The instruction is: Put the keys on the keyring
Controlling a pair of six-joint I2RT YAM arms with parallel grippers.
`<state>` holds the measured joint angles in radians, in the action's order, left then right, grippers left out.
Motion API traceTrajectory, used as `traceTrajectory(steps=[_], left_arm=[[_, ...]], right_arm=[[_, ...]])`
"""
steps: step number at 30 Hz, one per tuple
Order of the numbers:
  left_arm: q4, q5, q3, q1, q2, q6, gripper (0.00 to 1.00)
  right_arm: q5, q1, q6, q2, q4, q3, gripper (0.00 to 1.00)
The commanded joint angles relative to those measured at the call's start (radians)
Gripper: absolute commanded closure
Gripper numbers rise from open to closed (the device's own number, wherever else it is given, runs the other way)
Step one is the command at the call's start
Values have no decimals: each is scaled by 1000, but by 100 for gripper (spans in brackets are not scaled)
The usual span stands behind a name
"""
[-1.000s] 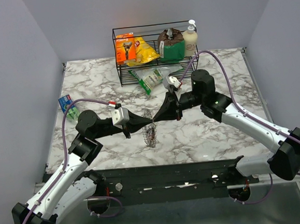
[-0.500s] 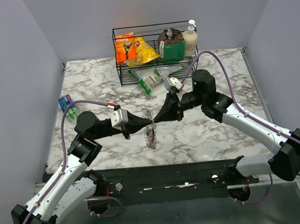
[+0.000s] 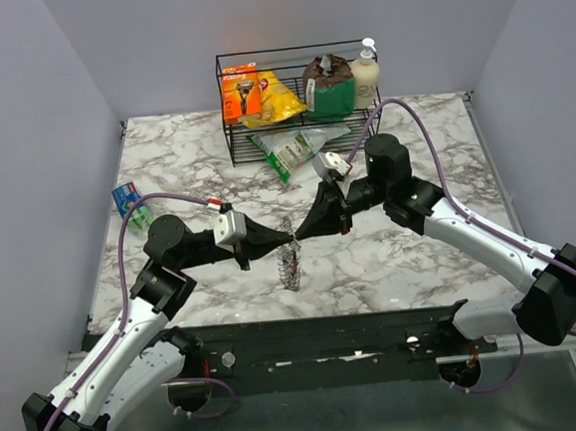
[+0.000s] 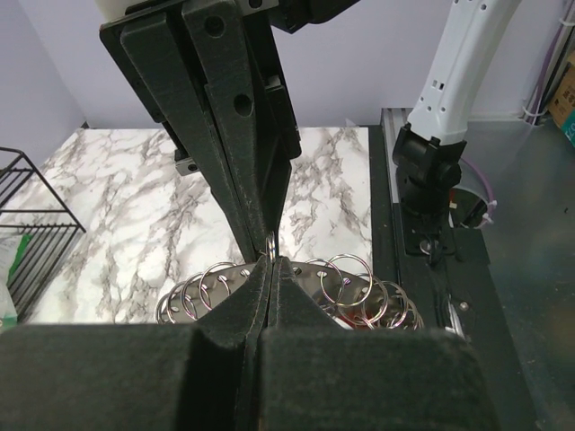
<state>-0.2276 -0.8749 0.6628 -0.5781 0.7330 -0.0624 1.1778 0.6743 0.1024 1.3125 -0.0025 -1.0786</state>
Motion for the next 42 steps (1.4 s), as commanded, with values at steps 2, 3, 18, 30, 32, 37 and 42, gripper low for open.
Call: traceTrajectory(steps=[2,3,18,30,32,37,42], left_arm=[[-167,-16,20,-5,-24,-19,100],[-168,-18,18,-5,-24,-17,100],[-92,8,20,-6,-26,41,100],[-87,14,15,-5,-27,45,100],[-85,17,15,-5,-24,45,100],[-82,57,15,-6,-9,39,100],[-95,129,4,-6,35,4,100]], right_arm=[[17,10,31,44,-94,-12,92],[17,10,34,47,-99,-14,92],[-332,10,33,-148,-25,109,28],[-457,8,-1,-288,134,232,0],[-454,7,-3,-289,134,235,0],[-469,8,-9,-295,134,243,0],[-533,10,-10,-328,134,269,0]])
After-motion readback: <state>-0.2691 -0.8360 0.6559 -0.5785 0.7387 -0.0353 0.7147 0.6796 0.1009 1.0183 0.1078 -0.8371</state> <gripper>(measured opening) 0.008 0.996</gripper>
